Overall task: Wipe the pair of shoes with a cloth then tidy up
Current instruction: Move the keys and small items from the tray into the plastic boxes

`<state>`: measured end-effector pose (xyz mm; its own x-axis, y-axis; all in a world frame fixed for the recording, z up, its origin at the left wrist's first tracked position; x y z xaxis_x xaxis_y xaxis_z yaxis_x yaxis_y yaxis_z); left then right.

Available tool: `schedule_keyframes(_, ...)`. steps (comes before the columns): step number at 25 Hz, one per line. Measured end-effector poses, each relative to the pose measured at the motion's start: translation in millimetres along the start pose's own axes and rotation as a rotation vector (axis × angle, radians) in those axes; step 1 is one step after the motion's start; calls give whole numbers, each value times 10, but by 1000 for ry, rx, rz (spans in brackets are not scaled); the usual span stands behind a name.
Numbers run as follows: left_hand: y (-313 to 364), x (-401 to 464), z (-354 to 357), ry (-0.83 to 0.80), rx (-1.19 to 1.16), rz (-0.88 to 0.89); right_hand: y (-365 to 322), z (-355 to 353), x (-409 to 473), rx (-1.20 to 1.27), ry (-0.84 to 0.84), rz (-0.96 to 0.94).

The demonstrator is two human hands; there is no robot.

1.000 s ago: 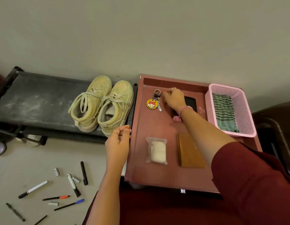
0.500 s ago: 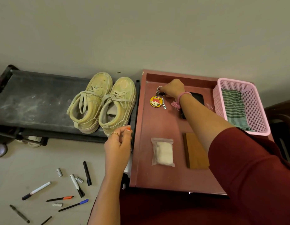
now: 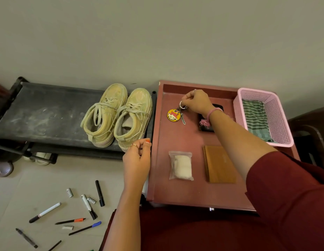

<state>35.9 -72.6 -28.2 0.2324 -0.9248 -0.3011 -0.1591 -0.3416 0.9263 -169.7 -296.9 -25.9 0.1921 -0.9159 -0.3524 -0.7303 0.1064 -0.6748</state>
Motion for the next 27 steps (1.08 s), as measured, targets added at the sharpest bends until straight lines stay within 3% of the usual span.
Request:
schedule_keyframes(9,41,-152,-40,34,10,25,-672,-528,-869,-39,222,-375)
schedule_keyframes(15,42,-305,-80,63,-32,26,-945,-1073,-1386,296,340,-468)
schedule_keyframes(22,29,-488,-8,75,-71,0,-1334,-1479,-1915,592,257,-557)
schedule_keyframes(27,-1,-583,23,81,-87,-9,-1482,-1599,-2114,911,143,-510)
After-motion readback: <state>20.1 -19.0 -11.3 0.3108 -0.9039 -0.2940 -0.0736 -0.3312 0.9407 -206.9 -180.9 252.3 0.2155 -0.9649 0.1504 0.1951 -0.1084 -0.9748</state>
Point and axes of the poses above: each hand's wrist, its own x-axis towards the middle knuckle, its own z-axis out of the palm, y = z × x, the point moved 8 cm from there along x, towards the middle knuckle, and after that the axes turned 11 degrees about -y, right-handed, at the moved point
